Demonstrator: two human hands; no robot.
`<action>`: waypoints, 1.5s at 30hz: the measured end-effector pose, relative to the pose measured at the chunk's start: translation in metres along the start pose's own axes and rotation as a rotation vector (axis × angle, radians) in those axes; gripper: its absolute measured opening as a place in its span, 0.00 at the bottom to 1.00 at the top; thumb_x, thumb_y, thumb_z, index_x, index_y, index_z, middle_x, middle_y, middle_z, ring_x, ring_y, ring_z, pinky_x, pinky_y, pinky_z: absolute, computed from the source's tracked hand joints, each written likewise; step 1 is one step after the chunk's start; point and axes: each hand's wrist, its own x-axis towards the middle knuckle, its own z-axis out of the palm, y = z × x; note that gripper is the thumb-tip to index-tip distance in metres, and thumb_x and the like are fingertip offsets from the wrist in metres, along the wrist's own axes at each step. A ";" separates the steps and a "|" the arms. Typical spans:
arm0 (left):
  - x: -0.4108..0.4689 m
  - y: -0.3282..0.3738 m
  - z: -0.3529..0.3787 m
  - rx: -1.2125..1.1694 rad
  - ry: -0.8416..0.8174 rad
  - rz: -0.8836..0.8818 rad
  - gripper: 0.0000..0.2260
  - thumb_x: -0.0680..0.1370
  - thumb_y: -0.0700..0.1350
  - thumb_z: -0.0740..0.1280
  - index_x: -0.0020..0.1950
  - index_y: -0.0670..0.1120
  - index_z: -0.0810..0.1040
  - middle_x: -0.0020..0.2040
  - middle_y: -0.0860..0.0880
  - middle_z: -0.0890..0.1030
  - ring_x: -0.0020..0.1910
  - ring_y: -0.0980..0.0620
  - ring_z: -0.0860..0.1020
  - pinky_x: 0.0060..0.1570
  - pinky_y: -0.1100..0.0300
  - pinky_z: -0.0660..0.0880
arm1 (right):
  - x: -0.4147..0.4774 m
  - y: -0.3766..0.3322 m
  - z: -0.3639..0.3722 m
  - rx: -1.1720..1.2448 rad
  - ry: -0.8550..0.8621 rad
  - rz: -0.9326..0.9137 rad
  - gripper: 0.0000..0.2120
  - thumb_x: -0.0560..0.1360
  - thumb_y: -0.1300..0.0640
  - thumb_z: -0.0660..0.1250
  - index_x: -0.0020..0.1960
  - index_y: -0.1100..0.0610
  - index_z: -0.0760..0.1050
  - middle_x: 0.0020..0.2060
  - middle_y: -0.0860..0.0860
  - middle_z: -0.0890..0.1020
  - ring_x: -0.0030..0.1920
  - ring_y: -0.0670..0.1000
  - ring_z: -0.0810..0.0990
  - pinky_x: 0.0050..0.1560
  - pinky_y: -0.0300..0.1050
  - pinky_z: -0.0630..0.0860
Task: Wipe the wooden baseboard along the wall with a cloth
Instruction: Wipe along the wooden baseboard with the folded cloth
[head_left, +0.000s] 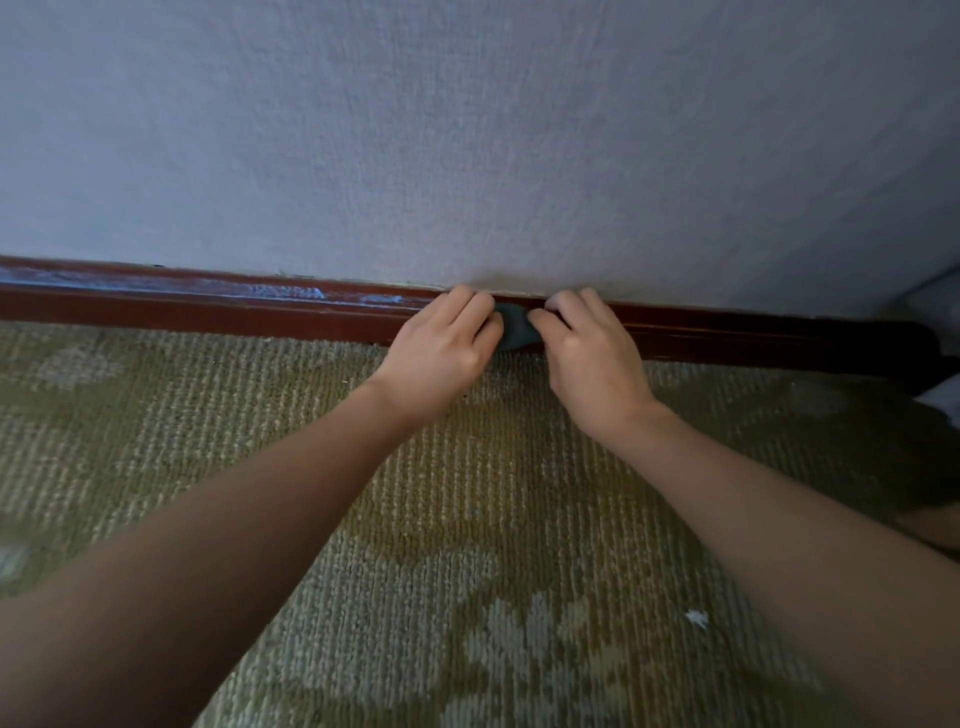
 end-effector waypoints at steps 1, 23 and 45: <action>0.002 0.001 0.001 -0.012 0.018 -0.021 0.07 0.72 0.31 0.62 0.43 0.32 0.80 0.36 0.39 0.78 0.34 0.43 0.77 0.34 0.54 0.73 | -0.001 -0.001 0.001 0.013 0.004 0.025 0.16 0.60 0.77 0.71 0.47 0.69 0.79 0.39 0.62 0.79 0.41 0.62 0.78 0.37 0.51 0.76; 0.001 0.001 0.014 0.039 0.073 0.131 0.10 0.76 0.32 0.60 0.46 0.32 0.81 0.38 0.39 0.80 0.35 0.44 0.78 0.36 0.55 0.76 | -0.011 0.014 0.009 0.013 0.075 -0.013 0.15 0.64 0.76 0.71 0.50 0.69 0.79 0.42 0.62 0.79 0.42 0.62 0.78 0.39 0.52 0.77; 0.000 -0.009 0.017 0.075 0.122 0.217 0.06 0.74 0.34 0.65 0.45 0.35 0.81 0.37 0.43 0.79 0.36 0.45 0.78 0.38 0.55 0.75 | -0.002 0.006 0.005 -0.044 0.069 -0.007 0.15 0.62 0.76 0.71 0.48 0.69 0.79 0.40 0.62 0.79 0.40 0.62 0.78 0.38 0.50 0.75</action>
